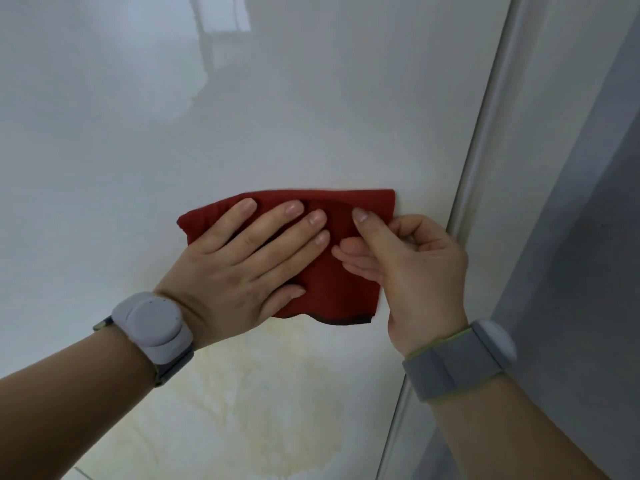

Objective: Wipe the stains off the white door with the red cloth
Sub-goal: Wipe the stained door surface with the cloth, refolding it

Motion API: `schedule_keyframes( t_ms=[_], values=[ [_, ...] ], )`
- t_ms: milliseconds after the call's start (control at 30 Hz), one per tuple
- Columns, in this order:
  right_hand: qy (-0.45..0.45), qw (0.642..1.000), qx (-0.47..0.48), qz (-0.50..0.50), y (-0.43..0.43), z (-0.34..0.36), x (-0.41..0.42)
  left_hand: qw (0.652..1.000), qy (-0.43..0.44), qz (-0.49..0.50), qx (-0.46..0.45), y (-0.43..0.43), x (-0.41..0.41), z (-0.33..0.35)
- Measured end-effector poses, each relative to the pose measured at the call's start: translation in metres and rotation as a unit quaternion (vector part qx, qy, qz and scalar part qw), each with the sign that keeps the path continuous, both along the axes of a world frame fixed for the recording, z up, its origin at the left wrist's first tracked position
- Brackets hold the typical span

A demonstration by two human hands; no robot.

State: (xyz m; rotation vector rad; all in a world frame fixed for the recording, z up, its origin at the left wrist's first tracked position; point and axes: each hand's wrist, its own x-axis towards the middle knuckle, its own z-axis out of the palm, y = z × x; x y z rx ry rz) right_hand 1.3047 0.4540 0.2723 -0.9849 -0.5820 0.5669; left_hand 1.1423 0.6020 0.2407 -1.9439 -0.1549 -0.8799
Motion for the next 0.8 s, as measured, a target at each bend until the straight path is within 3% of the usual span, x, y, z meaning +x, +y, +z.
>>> schedule_keyframes(
  t_ms=[367, 633, 800],
  values=[
    [-0.021, 0.998, -0.036, -0.052, -0.002, -0.056, -0.008, 0.998, 0.037, 0.014, -0.046, -0.007, -0.01, -0.048],
    [-0.093, 0.991, -0.006, -0.099, 0.005, -0.008, -0.015, 0.999, 0.015, -0.004, -0.029, -0.004, -0.011, -0.004],
    [-0.102, 0.987, 0.014, -0.122, 0.009, -0.022, -0.021, 0.999, 0.002, -0.003, -0.038, -0.001, -0.012, -0.01]
  ],
)
